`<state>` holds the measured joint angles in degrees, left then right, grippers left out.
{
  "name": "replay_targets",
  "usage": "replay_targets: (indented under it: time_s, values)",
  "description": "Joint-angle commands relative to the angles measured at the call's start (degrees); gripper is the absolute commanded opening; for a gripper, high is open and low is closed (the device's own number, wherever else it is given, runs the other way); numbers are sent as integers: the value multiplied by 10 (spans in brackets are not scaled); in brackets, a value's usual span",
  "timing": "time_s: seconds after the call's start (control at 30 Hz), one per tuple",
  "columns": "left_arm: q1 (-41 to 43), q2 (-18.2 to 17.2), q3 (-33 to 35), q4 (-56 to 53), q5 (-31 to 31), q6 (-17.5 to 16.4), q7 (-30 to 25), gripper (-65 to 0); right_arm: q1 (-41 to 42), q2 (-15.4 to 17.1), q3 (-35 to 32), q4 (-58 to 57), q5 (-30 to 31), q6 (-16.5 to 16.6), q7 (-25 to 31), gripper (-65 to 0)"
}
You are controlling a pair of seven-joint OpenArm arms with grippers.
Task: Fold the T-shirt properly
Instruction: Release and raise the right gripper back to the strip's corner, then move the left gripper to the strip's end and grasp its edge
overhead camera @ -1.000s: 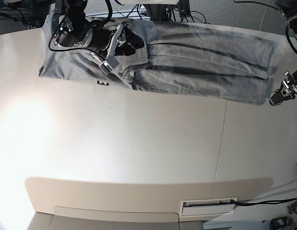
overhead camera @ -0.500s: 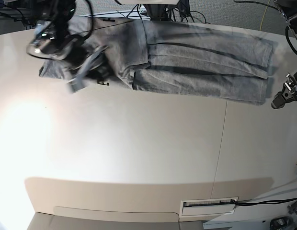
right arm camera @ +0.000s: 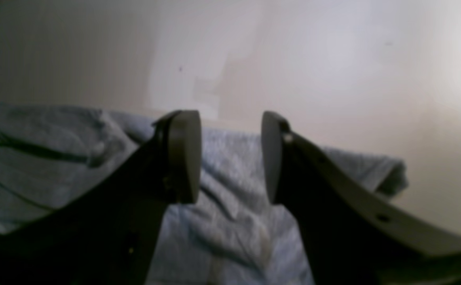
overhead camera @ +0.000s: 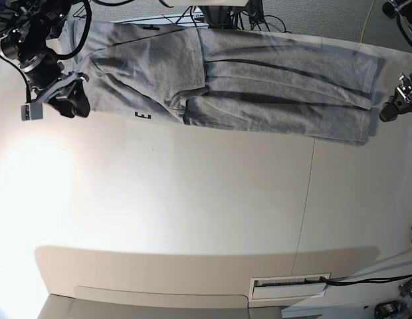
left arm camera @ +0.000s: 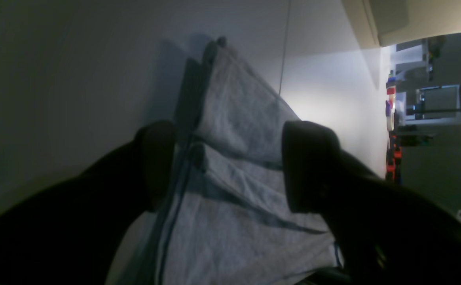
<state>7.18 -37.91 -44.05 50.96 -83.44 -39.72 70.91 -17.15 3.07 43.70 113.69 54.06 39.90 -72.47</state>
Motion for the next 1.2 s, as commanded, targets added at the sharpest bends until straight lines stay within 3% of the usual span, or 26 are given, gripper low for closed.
replay_targets:
  time_s: [0.0, 0.23, 0.33, 0.6, 0.97, 1.17]
  values:
    - [0, -11, -4, 8, -13, -3, -7, -223, -4, 7, 0, 10, 12, 1, 11, -396]
    - [0, 27, -4, 8, 116, -3, -81, -223, -13, 7, -2, 10, -19, 1, 16, -396]
    - [0, 35, -4, 8, 141, -3, -101, -223, -13, 7, -2, 10, -25, 1, 23, -396]
    - [0, 44, 1, 8, 145, -3, -88, -223, -13, 7, -2, 10, -24, 1, 33, -396]
    - [-4, 44, 79, 8, 128, -3, -92, -226, -13, 7, -2, 10, -24, 1, 35, -396]
    - [-3, 44, 79, 8, 127, -3, -79, -291, -13, 7, -2, 10, -24, 1, 37, -396]
